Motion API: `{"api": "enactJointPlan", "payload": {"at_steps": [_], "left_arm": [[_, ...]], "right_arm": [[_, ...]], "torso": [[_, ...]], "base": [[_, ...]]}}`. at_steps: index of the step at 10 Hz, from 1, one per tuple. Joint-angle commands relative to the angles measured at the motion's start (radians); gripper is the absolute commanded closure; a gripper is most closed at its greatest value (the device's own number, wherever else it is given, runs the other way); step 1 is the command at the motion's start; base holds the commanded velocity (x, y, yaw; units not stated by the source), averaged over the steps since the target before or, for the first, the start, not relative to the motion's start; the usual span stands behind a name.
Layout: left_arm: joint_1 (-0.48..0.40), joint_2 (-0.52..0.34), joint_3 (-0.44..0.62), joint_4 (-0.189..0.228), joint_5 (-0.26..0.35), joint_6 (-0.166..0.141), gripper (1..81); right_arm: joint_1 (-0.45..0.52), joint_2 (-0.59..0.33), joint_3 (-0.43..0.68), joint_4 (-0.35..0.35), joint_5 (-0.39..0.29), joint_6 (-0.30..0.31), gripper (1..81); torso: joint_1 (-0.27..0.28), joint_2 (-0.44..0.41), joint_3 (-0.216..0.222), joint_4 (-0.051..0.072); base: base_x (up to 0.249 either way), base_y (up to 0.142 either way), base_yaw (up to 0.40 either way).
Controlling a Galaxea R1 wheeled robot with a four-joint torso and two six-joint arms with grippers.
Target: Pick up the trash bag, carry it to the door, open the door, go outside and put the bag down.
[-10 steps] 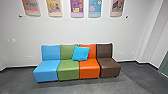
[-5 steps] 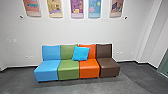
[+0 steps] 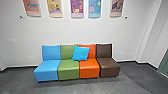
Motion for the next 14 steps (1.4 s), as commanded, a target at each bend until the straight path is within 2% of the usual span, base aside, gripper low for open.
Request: {"api": "enactJointPlan", "payload": {"at_steps": [1, 9, 12, 14], "left_arm": [[-0.065, -0.008, 0.001, -0.006, 0.079, 0.008, 81.1], [-0.065, -0.003, 0.001, -0.003, 0.079, 0.008, 81.1], [-0.057, -0.009, -0.002, -0.006, 0.072, 0.013, 81.1], [-0.042, 0.003, -0.042, -0.006, 0.036, 0.022, 81.1]], "right_arm": [[0.049, -0.017, 0.010, 0.003, -0.049, -0.002, 1.0], [0.048, -0.006, 0.004, 0.005, -0.046, -0.002, 1.0], [0.048, 0.018, -0.036, 0.002, -0.048, -0.002, 1.0], [0.046, 0.058, -0.113, -0.001, -0.049, 0.000, 1.0]], "torso": [[0.000, 0.000, 0.000, 0.000], [0.000, 0.000, 0.000, 0.000], [0.000, 0.000, 0.000, 0.000], [0.000, 0.000, 0.000, 0.000]], "base": [[0.000, 0.000, -0.250], [0.000, 0.000, -0.345], [0.000, 0.000, -0.386], [0.000, 0.000, -0.388]]}}
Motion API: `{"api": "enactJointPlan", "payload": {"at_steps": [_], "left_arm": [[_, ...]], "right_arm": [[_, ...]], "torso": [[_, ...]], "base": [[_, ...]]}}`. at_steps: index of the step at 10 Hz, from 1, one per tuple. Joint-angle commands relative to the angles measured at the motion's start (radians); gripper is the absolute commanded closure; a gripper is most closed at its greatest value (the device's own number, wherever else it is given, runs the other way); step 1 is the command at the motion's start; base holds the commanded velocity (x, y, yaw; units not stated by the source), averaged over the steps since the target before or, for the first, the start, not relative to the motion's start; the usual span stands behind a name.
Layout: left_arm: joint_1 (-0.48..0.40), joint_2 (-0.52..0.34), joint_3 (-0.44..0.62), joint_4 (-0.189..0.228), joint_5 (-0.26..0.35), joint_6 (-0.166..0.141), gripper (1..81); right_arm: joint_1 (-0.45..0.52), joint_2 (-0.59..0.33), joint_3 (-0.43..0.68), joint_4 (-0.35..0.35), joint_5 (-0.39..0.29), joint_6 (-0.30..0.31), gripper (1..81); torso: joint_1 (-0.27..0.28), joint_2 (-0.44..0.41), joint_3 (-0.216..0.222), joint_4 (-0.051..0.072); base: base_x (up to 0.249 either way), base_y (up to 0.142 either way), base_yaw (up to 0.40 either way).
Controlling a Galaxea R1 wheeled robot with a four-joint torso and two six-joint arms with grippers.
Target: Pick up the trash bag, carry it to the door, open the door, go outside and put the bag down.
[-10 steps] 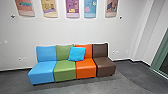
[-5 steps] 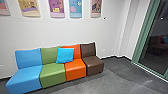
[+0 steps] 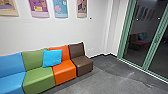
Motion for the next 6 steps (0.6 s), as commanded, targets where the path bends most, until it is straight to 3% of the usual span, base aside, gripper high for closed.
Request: {"api": "enactJointPlan", "payload": {"at_steps": [1, 6], "left_arm": [[-0.048, 0.007, -0.035, -0.006, 0.045, 0.007, 81.1], [-0.042, 0.027, -0.054, -0.008, 0.034, 0.007, 81.1]], "right_arm": [[0.045, 0.038, -0.084, -0.004, -0.052, -0.002, 1.0], [0.042, 0.164, -0.279, -0.004, -0.052, -0.004, 1.0]], "torso": [[0.000, 0.000, 0.000, 0.000], [0.000, 0.000, 0.000, 0.000]], "base": [[0.000, 0.000, -0.388], [0.000, 0.000, -0.388]]}}
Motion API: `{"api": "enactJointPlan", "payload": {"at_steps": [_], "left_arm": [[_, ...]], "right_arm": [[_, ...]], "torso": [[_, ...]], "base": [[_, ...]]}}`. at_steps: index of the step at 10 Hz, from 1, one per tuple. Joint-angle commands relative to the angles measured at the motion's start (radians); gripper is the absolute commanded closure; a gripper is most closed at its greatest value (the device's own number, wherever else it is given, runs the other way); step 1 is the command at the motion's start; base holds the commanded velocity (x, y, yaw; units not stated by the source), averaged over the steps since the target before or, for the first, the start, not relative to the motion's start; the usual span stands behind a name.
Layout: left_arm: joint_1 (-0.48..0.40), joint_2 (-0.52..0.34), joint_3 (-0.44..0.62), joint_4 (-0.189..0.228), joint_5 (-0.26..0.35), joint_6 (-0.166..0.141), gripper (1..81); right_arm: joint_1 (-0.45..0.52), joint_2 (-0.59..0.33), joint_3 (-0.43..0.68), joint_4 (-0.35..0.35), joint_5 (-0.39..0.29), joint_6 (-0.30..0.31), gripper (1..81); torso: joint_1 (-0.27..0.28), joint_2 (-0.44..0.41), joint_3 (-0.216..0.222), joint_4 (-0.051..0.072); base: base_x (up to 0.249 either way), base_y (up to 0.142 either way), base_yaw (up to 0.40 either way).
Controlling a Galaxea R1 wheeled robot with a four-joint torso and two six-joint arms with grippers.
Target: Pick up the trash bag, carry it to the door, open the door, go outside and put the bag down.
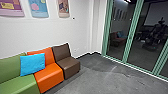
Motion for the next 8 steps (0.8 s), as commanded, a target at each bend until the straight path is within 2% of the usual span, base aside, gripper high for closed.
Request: {"api": "enactJointPlan", "payload": {"at_steps": [1, 8], "left_arm": [[-0.059, -0.008, -0.001, -0.007, 0.074, 0.005, 81.1], [-0.059, -0.010, -0.001, -0.006, 0.074, 0.005, 81.1]], "right_arm": [[0.041, 0.023, -0.032, -0.004, -0.053, -0.004, 1.0], [0.029, 0.049, -0.033, -0.002, -0.050, -0.004, 1.0]], "torso": [[0.000, 0.000, 0.000, 0.000], [0.000, 0.000, 0.000, 0.000]], "base": [[0.000, 0.000, -0.388], [0.000, 0.000, -0.388]]}}
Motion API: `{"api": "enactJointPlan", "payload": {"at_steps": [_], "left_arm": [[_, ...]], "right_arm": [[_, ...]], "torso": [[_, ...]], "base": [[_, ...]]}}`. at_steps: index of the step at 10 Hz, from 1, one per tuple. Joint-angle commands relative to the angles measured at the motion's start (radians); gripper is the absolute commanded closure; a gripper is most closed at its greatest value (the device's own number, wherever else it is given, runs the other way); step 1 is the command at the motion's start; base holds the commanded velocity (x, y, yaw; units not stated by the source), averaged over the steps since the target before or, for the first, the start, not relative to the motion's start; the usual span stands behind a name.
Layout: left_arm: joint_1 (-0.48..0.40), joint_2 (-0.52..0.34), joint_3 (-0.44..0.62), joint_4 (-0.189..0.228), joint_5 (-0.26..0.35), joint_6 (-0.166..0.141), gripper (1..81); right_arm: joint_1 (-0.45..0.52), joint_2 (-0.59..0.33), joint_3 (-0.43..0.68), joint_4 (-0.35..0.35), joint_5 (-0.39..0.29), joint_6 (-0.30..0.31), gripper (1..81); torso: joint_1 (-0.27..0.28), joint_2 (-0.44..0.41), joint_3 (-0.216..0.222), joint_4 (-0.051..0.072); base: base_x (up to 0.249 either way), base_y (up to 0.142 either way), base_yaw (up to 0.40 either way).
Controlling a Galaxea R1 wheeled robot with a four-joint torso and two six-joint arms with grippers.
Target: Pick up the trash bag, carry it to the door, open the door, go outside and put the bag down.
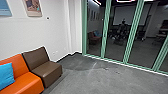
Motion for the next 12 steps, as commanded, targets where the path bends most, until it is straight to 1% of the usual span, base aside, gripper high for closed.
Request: {"api": "enactJointPlan", "payload": {"at_steps": [1, 4, 6, 12], "left_arm": [[-0.060, -0.007, 0.000, -0.006, 0.074, 0.005, 81.1], [-0.060, -0.006, 0.002, -0.006, 0.074, 0.005, 81.1], [-0.058, -0.004, 0.000, -0.006, 0.074, 0.005, 81.1], [-0.060, -0.003, 0.002, -0.006, 0.074, 0.005, 81.1]], "right_arm": [[0.043, 0.020, 0.005, -0.003, -0.052, -0.003, 1.0], [0.043, 0.060, -0.021, -0.008, -0.052, -0.005, 1.0], [0.043, 0.059, -0.043, -0.008, -0.050, -0.005, 1.0], [0.043, 0.062, -0.047, -0.008, -0.050, -0.005, 1.0]], "torso": [[0.000, 0.000, 0.000, 0.000], [0.000, 0.000, 0.000, 0.000], [0.000, 0.000, 0.000, 0.000], [0.000, 0.000, 0.000, 0.000]], "base": [[0.000, 0.000, -0.388], [0.000, 0.000, -0.388], [0.000, 0.000, -0.388], [0.000, 0.000, -0.388]]}}
